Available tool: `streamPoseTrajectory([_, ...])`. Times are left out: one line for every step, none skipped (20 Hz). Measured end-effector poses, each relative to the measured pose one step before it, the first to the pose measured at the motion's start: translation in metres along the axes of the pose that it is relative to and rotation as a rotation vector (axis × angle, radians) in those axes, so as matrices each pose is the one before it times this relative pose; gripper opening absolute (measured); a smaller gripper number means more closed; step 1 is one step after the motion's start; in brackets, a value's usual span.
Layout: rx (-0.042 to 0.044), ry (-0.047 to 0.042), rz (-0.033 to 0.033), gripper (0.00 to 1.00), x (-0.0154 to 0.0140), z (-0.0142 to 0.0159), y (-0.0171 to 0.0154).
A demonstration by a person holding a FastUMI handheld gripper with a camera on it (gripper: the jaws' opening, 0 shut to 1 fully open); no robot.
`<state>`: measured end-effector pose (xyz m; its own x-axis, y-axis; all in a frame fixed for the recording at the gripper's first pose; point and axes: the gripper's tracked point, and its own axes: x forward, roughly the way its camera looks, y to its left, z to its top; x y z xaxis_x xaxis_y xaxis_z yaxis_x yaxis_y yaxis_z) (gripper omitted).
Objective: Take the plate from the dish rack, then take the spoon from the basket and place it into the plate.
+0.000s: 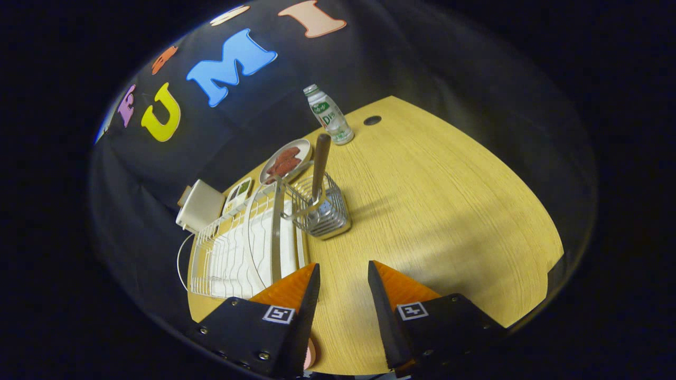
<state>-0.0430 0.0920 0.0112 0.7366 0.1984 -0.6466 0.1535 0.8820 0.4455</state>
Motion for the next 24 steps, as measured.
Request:
streamPoseTrajectory([-0.00014, -0.03155, 0.00869, 0.56, 0.00112, 0.01235, 0.00334])
streamPoseTrajectory([-0.00098, -0.03095, 0.00136, 0.56, 0.00226, 0.01212, 0.00179])
streamPoseTrajectory([0.00016, -0.0304, 0.00507, 0.56, 0.00148, 0.01077, 0.00304])
streamPoseTrajectory([0.00152, -0.02717, 0.01048, 0.56, 0.00439, 0.01199, 0.00488])
streamPoseTrajectory([-0.00013, -0.02332, 0.00152, 0.56, 0.00124, 0.00904, 0.00042])
streamPoseTrajectory([0.00095, -0.02297, 0.00433, 0.56, 0.00341, 0.01049, 0.00105])
streamPoseTrajectory([0.00269, -0.01842, -0.00447, 0.56, 0.00611, 0.00464, 0.00008])
streamPoseTrajectory([0.00806, -0.01343, -0.00196, 0.56, 0.00702, 0.00434, -0.00002])
streamPoseTrajectory([0.00884, -0.01136, 0.00028, 0.56, 0.00662, 0.00045, 0.00169])
streamPoseTrajectory([0.00677, -0.0047, 0.00295, 0.56, 0.00642, 0.00163, 0.00103])
streamPoseTrajectory([0.0057, -0.0118, 0.00179, 0.56, 0.00589, 0.00163, 0.00018])
streamPoseTrajectory([0.00535, -0.01092, -0.00806, 0.53, 0.00566, 0.00273, -0.00006])
streamPoseTrajectory([0.00494, -0.0062, -0.00103, 0.5, 0.00404, 0.00086, -0.00209])
streamPoseTrajectory([0.00603, -0.00332, -0.00194, 0.49, 0.0047, 0.00194, -0.00025])
streamPoseTrajectory([0.00339, -0.00446, -0.00507, 0.49, 0.00397, -0.00016, -0.0022])
streamPoseTrajectory([0.00429, -0.00726, -0.00983, 0.41, 0.00112, 0.00354, -0.00083])
streamPoseTrajectory([0.00171, -0.01106, 0.00541, 0.33, 0.00504, -0.00088, 0.00045])
streamPoseTrajectory([-0.00339, -0.01471, 0.01646, 0.32, -0.0002, 0.00515, 0.0017])
streamPoseTrajectory([0.00207, -0.02004, -0.00815, 0.32, 0.01154, 0.0008, -0.0004])
streamPoseTrajectory([-0.00889, -0.02147, 0.00254, 0.16, -0.00324, 0.00298, 0.00402])
streamPoseTrajectory([-0.00516, -0.02265, 0.00712, 0.16, 0.00286, 0.00226, 0.0028])
streamPoseTrajectory([-0.00244, -0.02573, 0.00559, 0.06, 0.00247, 0.00605, 0.00478])
streamPoseTrajectory([-0.02221, -0.01598, 0.01035, 0.06, 0.00038, -0.0004, 0.00356])
streamPoseTrajectory([-0.02634, -0.01431, 0.01125, 0.06, 0.00255, 0.00184, 0.00368])
